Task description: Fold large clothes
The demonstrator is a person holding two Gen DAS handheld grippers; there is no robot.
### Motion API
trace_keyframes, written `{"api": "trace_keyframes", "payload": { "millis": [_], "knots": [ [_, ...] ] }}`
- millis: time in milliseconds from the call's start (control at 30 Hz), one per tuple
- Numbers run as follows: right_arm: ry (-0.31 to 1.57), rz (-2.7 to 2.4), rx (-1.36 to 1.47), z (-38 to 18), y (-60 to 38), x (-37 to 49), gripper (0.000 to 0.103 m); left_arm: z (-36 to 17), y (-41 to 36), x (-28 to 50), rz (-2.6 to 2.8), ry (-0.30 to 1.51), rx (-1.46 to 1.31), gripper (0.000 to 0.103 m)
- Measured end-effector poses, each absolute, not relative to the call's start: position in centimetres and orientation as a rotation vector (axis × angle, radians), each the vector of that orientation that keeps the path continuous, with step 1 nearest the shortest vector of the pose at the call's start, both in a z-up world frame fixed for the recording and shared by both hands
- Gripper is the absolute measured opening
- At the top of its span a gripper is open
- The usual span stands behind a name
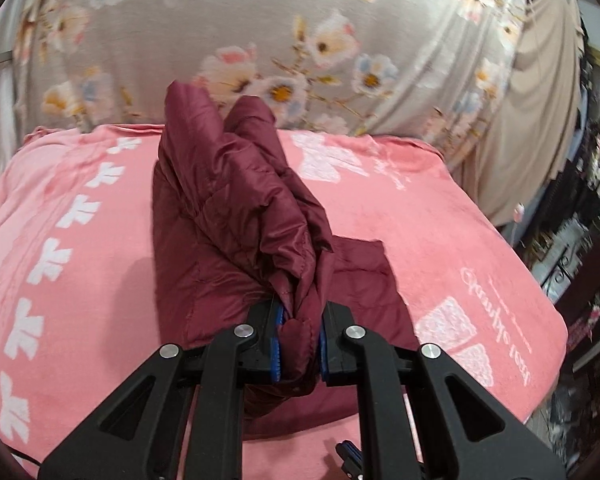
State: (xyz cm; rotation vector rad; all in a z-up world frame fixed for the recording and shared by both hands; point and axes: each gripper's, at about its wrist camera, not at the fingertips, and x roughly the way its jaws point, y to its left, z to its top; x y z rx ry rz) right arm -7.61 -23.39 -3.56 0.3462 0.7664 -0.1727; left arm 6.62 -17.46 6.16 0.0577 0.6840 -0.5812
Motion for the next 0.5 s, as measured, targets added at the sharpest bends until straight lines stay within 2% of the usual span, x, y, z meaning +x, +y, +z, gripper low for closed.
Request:
{"api": "trace_keyframes", "payload": {
  "millis": [400, 500],
  "knots": [
    [0.771, -0.282, 0.324, -2.8, -27.0, -11.6, 0.001, -3.4, -29.0, 6.6, -0.661, 0.899, 0.212, 0.011],
    [0.76, -0.299, 0.332, -2.4, -27.8, -12.0, 0.004, -5.7, -30.5, 6.4, -0.654, 0.928, 0.26, 0.012]
  ]
}}
